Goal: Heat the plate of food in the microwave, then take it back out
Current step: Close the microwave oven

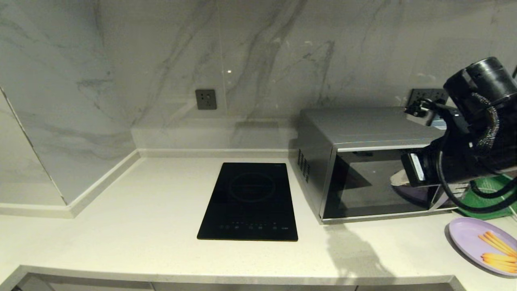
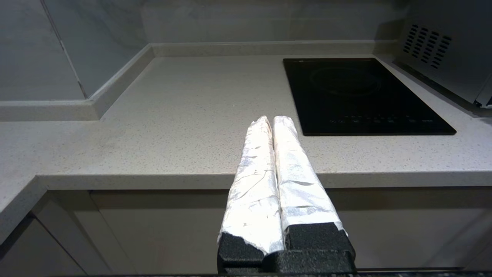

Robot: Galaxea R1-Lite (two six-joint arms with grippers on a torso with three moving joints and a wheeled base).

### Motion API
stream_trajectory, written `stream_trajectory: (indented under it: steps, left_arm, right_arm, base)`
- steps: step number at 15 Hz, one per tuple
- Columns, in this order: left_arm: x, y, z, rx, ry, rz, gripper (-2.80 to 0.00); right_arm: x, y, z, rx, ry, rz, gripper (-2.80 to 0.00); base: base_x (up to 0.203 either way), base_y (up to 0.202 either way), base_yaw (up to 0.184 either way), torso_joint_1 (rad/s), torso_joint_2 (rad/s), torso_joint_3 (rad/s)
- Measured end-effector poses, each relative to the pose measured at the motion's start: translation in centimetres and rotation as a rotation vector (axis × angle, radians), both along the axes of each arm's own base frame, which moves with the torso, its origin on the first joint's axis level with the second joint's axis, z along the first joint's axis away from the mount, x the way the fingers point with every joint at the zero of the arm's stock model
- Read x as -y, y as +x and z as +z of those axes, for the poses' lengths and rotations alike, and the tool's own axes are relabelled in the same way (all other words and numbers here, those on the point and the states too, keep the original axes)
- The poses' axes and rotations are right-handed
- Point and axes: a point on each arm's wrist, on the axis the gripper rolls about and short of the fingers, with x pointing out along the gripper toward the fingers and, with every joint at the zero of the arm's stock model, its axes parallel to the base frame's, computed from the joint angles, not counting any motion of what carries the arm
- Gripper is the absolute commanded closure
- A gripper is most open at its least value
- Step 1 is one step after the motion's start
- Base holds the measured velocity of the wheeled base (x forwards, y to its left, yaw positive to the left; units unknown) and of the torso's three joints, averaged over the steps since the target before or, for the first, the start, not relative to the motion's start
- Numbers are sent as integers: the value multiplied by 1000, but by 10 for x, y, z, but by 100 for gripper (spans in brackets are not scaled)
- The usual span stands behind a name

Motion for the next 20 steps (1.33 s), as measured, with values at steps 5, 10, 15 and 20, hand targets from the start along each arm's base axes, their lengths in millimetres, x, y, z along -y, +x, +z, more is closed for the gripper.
stream_trajectory:
  steps: [5, 10, 15, 20]
  left_arm:
    - [0, 0, 0, 0, 0, 0, 0]
    - [0, 0, 0, 0, 0, 0, 0]
    - [0, 0, 0, 0, 0, 0, 0]
    - [0, 0, 0, 0, 1, 0, 0]
  right_arm:
    - [-16, 38, -16, 37, 12, 6, 0]
    - [-22, 57, -19, 46, 13, 5, 0]
    - [-31, 82, -30, 63, 21, 6, 0]
    - [-39, 108, -42, 62, 25, 5, 0]
  base:
    - [0, 0, 0, 0, 0, 0]
    - [0, 0, 0, 0, 0, 0]
    - [0, 0, 0, 0, 0, 0]
    - [0, 0, 0, 0, 0, 0]
